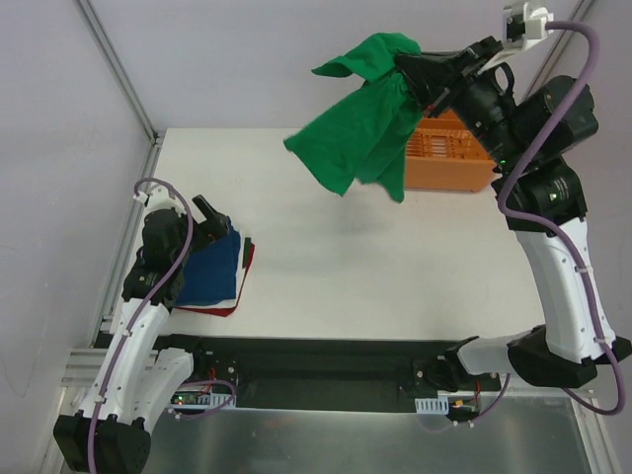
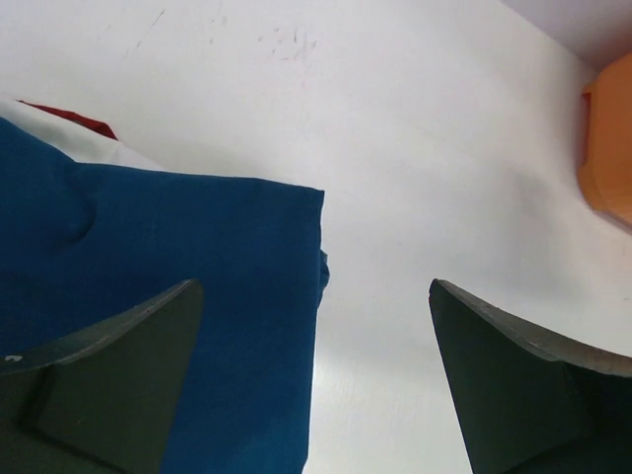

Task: Fold and stack the t-shirts
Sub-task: Move the tshirt to the center of the board

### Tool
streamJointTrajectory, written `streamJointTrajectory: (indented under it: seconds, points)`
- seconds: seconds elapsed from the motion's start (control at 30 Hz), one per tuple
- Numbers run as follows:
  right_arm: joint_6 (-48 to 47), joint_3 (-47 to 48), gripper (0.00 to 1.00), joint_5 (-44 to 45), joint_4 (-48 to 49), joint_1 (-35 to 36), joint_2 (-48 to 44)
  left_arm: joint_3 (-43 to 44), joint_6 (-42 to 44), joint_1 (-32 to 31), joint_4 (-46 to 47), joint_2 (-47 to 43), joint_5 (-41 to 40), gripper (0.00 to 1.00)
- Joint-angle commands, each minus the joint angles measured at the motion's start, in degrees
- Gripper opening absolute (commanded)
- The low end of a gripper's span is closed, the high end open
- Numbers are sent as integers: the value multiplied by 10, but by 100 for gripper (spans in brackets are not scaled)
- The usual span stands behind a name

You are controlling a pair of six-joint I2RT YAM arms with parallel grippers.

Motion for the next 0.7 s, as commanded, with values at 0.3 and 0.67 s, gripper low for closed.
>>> streamJointTrajectory:
  seconds: [0.3,0.67]
  points:
    - [66,-425,1,200,29,-1,-179,-2,-22,2,6,-25,7,99]
    - [258,-715,95,569,-293,-41,-367,9,-67,2,-3,39,94,99]
